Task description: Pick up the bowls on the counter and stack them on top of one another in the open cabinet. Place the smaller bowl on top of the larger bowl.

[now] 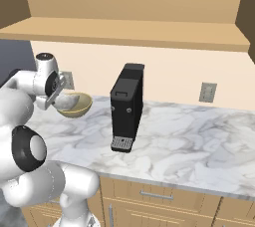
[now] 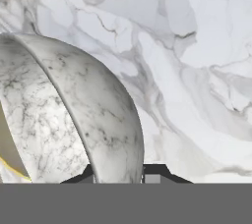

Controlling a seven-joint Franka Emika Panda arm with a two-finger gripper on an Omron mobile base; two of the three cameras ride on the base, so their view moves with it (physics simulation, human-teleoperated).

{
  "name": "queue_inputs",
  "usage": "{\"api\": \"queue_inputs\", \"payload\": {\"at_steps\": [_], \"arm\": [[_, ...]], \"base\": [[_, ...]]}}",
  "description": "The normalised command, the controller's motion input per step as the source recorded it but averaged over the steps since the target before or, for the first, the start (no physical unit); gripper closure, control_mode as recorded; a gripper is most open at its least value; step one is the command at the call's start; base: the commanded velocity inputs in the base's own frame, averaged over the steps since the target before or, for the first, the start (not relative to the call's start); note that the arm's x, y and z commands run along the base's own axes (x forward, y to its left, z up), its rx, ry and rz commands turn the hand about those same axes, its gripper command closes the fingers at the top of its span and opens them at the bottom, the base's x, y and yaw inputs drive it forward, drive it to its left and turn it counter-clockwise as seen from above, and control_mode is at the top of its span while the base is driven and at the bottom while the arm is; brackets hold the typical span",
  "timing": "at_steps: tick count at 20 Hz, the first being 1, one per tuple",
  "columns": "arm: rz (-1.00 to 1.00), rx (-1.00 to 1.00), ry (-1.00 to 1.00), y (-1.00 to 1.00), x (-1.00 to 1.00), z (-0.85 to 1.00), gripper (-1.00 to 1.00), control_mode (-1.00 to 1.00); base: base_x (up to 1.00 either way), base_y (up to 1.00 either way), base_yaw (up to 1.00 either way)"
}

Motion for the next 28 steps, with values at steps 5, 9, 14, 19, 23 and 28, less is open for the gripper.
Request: {"api": "queue_inputs", "payload": {"at_steps": [5, 9, 14, 19, 23, 28], "arm": [[-0.07, -0.1, 0.0, 0.0, 0.35, -0.11, 1.0, -1.0], [-0.04, -0.01, 0.0, 0.01, 0.43, -0.18, 1.0, -1.0], [-0.01, 0.0, 0.0, 0.03, 0.44, -0.36, 1.0, -1.0], [0.0, 0.0, 0.0, 0.04, 0.45, -0.44, 1.0, -1.0], [0.0, 0.0, 0.0, 0.07, 0.43, -0.34, 1.0, -1.0], [0.0, 0.0, 0.0, 0.11, 0.39, -0.3, 1.0, -1.0]], "base": [[0.0, 0.0, 0.0], [0.0, 0.0, 0.0], [0.0, 0.0, 0.0], [0.0, 0.0, 0.0], [0.0, 0.0, 0.0], [0.0, 0.0, 0.0]]}}
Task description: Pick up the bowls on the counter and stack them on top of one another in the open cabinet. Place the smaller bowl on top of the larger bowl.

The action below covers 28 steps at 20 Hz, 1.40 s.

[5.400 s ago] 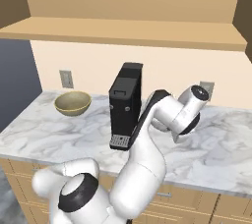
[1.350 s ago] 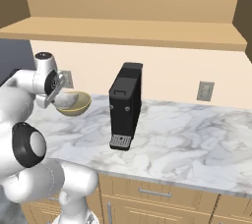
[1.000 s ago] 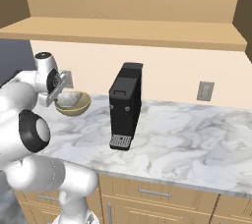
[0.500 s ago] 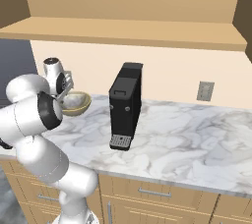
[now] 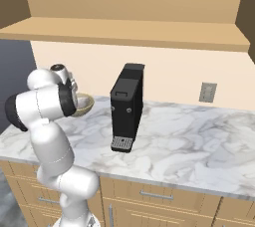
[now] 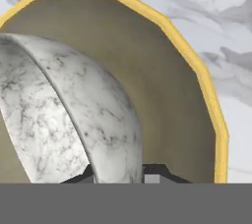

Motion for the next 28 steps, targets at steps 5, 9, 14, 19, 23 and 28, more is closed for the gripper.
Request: {"api": "queue_inputs", "payload": {"at_steps": [5, 9, 14, 19, 23, 28], "arm": [[0.0, 0.0, -0.02, 0.15, 0.25, -0.14, 1.0, -1.0], [0.0, 0.0, -0.01, 0.12, 0.06, -0.1, 1.0, -1.0], [-0.02, 0.0, 0.0, 0.24, -0.16, -0.06, -1.0, -1.0], [-0.08, -0.01, -0.01, 0.19, -0.43, 0.08, -1.0, -1.0], [-0.08, -0.02, -0.05, 0.03, -0.63, 0.42, -1.0, -1.0], [-0.08, 0.0, 0.0, 0.08, -0.65, 0.34, -1.0, -1.0]], "base": [[0.0, 0.0, 0.0], [0.0, 0.0, 0.0], [0.0, 0.0, 0.0], [0.0, 0.0, 0.0], [0.0, 0.0, 0.0], [0.0, 0.0, 0.0]]}}
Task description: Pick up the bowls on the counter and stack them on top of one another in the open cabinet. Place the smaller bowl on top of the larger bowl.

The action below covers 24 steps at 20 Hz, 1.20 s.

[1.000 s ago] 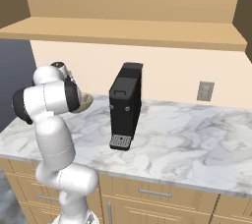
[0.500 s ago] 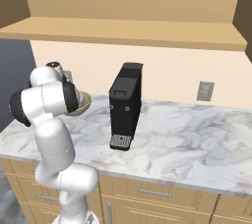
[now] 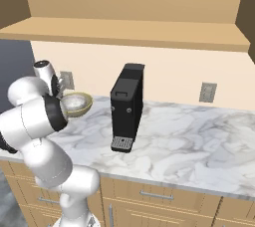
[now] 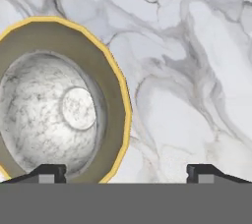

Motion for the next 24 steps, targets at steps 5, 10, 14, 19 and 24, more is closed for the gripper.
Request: {"api": "queue_inputs", "payload": {"at_steps": [5, 10, 14, 19, 24], "arm": [[-0.08, 0.0, 0.0, 0.16, -0.49, 0.07, -1.0, -1.0], [-0.12, -0.04, 0.0, 0.01, -0.01, -0.06, -1.0, -1.0], [-0.12, -0.15, 0.0, 0.0, 0.08, -0.12, -1.0, -1.0], [-0.09, -0.14, 0.0, 0.0, 0.31, -0.12, -1.0, -1.0], [-0.07, -0.07, 0.0, 0.0, 0.33, -0.12, -1.0, -1.0]], "base": [[0.0, 0.0, 0.0], [0.0, 0.0, 0.0], [0.0, 0.0, 0.0], [0.0, 0.0, 0.0], [0.0, 0.0, 0.0]]}}
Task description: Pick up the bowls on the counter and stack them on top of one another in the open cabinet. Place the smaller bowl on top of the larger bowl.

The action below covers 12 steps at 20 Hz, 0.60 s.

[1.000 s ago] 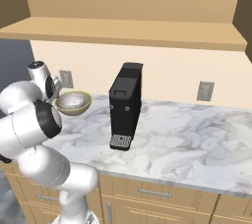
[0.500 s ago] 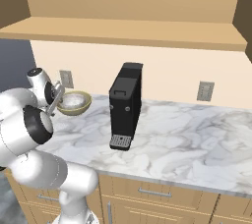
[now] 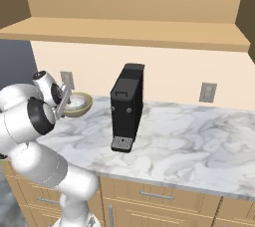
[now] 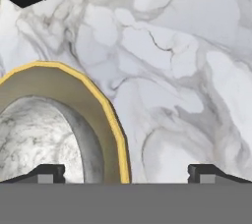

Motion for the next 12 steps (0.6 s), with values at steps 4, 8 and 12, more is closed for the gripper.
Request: {"api": "queue_inputs", "payload": {"at_steps": [4, 8, 12], "arm": [[-0.04, 0.0, 0.0, 0.01, 0.28, -0.23, -1.0, -1.0], [-0.01, 0.0, 0.0, 0.08, 0.22, -0.19, -1.0, -1.0], [0.0, 0.0, -0.04, 0.18, 0.07, -0.22, -1.0, -1.0]], "base": [[0.0, 0.0, 0.0], [0.0, 0.0, 0.0], [0.0, 0.0, 0.0]]}}
